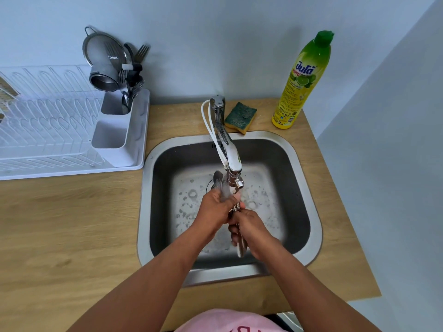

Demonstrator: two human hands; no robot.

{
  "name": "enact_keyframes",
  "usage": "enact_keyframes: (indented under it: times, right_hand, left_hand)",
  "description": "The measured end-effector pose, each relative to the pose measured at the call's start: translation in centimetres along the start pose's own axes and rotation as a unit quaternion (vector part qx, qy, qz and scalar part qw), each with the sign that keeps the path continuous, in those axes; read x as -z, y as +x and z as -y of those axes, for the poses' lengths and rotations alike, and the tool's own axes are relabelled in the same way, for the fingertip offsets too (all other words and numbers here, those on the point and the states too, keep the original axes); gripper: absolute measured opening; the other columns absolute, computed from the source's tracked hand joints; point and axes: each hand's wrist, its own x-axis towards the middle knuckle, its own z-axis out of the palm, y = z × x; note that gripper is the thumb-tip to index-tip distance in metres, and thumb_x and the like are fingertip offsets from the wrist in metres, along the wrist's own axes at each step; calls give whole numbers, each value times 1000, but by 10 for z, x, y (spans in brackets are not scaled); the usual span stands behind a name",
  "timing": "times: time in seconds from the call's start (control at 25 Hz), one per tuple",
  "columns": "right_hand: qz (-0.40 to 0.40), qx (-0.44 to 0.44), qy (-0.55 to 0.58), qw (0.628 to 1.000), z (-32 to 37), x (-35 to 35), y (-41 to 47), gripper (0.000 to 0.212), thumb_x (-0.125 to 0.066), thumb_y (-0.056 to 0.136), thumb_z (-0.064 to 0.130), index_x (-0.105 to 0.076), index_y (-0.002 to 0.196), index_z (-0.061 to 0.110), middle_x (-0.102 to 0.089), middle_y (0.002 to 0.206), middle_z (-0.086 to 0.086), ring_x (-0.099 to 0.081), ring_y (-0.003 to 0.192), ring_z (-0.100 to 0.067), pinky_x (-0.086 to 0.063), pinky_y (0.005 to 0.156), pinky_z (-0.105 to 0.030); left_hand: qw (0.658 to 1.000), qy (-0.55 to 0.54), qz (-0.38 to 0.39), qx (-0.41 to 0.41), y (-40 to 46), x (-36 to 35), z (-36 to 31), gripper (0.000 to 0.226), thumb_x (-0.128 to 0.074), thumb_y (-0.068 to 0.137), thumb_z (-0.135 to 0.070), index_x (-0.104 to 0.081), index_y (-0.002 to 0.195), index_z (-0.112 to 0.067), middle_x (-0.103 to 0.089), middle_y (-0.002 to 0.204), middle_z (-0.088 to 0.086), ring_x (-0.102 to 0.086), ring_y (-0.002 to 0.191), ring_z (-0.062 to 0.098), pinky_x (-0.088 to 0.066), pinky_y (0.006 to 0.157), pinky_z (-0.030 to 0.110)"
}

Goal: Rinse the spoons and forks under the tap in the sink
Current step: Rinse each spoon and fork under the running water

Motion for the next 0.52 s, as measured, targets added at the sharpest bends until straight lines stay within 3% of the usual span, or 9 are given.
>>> enact_keyframes:
  times: [0.12,0.2,0.28,0.4,0.52]
  right_hand:
    - [-3,6,15,1000,1,4,0,13,-52,75,18,-62,77,10,-39,46,3,-34,38,-13,-33,42,-23]
    - [22,31,6,999,3,5,1,15,-53,77,19,-64,84,11,-52,51,-1,-47,42,-15,-43,44,-27]
    - [23,37,-15,999,3,3,2,17,-51,84,19,-66,92,13,-65,60,-3,-60,51,-17,-54,54,-32]
    - [6,48,-79,996,0,-3,4,18,-48,90,19,-65,96,17,-62,56,4,-58,48,-14,-53,52,-31]
    - [7,58,-93,994,-2,-3,1,20,-49,87,20,-67,94,14,-59,55,2,-54,44,-14,-47,48,-31]
  left_hand:
    - [994,-19,88,60,0,6,1,19,-66,98,-12,-73,112,-3,-80,88,4,-74,81,16,-57,77,27]
    - [994,-19,92,54,1,11,2,22,-64,100,-15,-74,108,3,-78,78,5,-70,64,15,-57,73,29]
    - [999,22,42,25,1,11,3,25,-66,99,-19,-76,102,3,-77,80,15,-62,53,16,-55,63,30]
    - [996,74,33,24,-1,8,2,23,-64,100,-22,-75,92,-4,-76,78,14,-60,51,20,-53,58,31]
    - [990,78,72,90,2,7,-1,20,-58,101,-21,-63,89,-6,-68,67,12,-59,49,22,-53,60,34]
